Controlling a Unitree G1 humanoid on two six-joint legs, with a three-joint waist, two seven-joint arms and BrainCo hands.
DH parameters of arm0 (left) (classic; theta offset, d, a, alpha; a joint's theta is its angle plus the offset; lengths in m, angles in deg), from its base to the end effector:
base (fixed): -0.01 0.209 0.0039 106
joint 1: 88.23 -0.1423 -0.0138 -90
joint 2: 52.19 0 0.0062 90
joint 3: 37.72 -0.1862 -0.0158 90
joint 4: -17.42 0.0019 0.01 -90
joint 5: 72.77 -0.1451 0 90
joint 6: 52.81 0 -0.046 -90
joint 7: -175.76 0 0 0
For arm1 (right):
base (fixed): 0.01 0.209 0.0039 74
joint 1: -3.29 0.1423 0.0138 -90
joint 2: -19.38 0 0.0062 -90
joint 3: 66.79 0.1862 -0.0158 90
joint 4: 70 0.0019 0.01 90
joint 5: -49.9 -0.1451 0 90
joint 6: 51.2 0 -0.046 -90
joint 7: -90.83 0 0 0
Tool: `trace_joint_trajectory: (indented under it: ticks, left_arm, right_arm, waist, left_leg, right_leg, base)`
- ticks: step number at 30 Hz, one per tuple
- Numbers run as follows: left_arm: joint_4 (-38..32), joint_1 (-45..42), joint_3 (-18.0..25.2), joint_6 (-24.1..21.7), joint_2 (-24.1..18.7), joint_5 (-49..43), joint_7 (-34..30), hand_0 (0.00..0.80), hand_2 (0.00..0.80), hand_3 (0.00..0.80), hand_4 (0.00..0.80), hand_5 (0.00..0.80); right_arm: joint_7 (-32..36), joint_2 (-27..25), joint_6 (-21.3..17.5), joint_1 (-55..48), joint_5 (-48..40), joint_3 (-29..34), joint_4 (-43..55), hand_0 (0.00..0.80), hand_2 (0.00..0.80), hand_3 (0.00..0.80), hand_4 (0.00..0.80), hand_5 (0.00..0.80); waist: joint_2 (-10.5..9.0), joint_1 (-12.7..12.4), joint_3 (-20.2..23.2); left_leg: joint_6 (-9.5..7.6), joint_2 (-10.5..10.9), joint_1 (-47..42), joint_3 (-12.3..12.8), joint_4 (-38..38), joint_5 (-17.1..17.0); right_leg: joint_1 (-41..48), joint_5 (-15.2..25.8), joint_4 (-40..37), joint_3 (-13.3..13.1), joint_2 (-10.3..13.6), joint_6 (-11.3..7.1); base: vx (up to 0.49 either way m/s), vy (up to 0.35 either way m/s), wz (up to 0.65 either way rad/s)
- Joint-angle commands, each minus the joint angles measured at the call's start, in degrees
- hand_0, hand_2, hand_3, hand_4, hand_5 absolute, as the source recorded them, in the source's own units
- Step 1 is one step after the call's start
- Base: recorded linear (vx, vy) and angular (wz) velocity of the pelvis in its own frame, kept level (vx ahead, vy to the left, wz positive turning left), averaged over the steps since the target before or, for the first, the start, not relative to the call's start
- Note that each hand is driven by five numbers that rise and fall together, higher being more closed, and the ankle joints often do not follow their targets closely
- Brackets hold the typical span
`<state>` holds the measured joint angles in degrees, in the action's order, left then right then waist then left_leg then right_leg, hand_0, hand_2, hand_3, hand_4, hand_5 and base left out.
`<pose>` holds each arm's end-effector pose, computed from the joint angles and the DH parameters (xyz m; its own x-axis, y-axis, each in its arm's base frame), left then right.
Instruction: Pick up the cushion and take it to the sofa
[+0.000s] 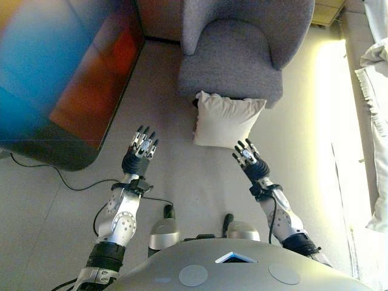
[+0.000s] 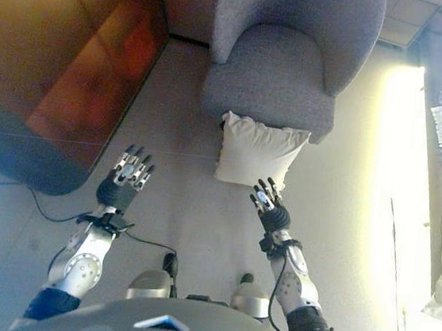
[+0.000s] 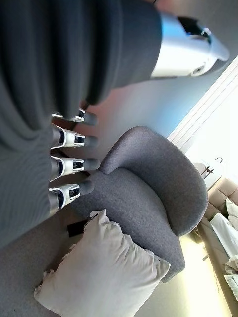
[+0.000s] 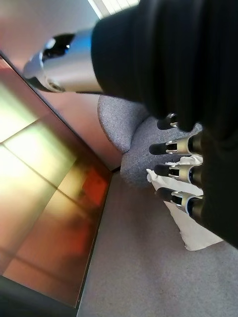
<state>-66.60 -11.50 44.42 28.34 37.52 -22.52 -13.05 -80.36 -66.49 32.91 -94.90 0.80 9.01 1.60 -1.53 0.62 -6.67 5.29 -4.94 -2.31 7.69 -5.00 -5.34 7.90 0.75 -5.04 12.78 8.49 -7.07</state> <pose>0.1506 0.1972 -0.0113 0.9860 -0.0807 -0.1459 -0.0159 0.8253 -0.5645 0.1546 -0.1638 -0.0435 0.9276 0.1949 -0.3187 0.0372 0.8007 0.5980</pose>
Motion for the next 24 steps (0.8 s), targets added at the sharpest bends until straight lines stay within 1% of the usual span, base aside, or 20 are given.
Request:
trace_joint_trajectory:
  ticks: [1,7,15,21,24]
  left_arm:
    - [-2.58,1.45,-0.41,-3.07,-0.64,-0.84,-1.5,0.0,0.0,0.0,0.0,0.0]
    - [-2.54,1.38,-0.17,-3.41,-0.54,0.67,-2.89,0.0,0.0,0.0,0.0,0.0]
    - [-2.78,1.36,-0.41,-3.4,-0.53,0.27,-2.25,0.0,0.0,0.0,0.0,0.0]
    - [-2.4,-1.2,1.2,-3.0,-0.39,-0.4,-2.36,0.0,0.0,0.0,0.0,0.0]
    - [-2.1,-2.27,1.91,-3.28,-0.29,-1.08,-2.22,0.0,0.0,0.0,0.0,0.0]
  right_arm:
    - [0.47,-0.12,-2.31,1.81,-1.36,0.17,3.57,0.0,0.0,0.0,0.0,0.0]
    - [0.7,-0.16,-2.52,1.53,-1.39,0.22,3.57,0.0,0.0,0.0,0.0,0.0]
    - [0.42,-0.04,-2.32,1.42,-1.38,0.23,3.53,0.0,0.0,0.0,0.0,0.0]
    - [1.16,-0.03,-0.32,0.3,-0.97,0.62,3.41,0.0,0.0,0.0,0.0,0.0]
    - [1.71,-0.38,0.09,-0.13,-0.96,0.31,3.39,0.0,0.0,0.0,0.0,0.0]
  waist:
    - [0.59,-0.43,0.44]
    - [0.5,-0.41,0.34]
    - [0.38,-0.4,0.45]
    - [-0.33,-0.34,0.86]
    - [-0.75,-0.34,0.75]
  left_leg:
    - [-1.01,-0.44,-1.16,3.14,1.9,4.17]
    - [-1.02,-0.44,-1.15,3.2,1.9,4.22]
    - [-0.96,-0.54,-1.19,3.01,2.16,4.42]
    - [-0.37,-1.33,-0.94,4.02,5.92,5.8]
    - [-0.25,-1.5,0.22,4.01,8.67,6.57]
  right_leg:
    - [-4.8,1.55,2.64,-0.77,-1.01,-1.62]
    - [-4.85,1.56,2.62,-0.82,-1.0,-1.67]
    - [-4.81,1.58,2.55,-0.96,-0.95,-1.67]
    - [-4.58,1.83,2.51,-1.61,-0.67,-1.45]
    - [-4.85,2.05,2.43,-2.33,-0.74,-1.04]
  base:
    - [0.0,0.0,0.0]
    - [0.0,0.0,0.0]
    - [0.0,0.0,0.0]
    - [0.031,-0.015,0.0]
    - [0.003,-0.007,-0.01]
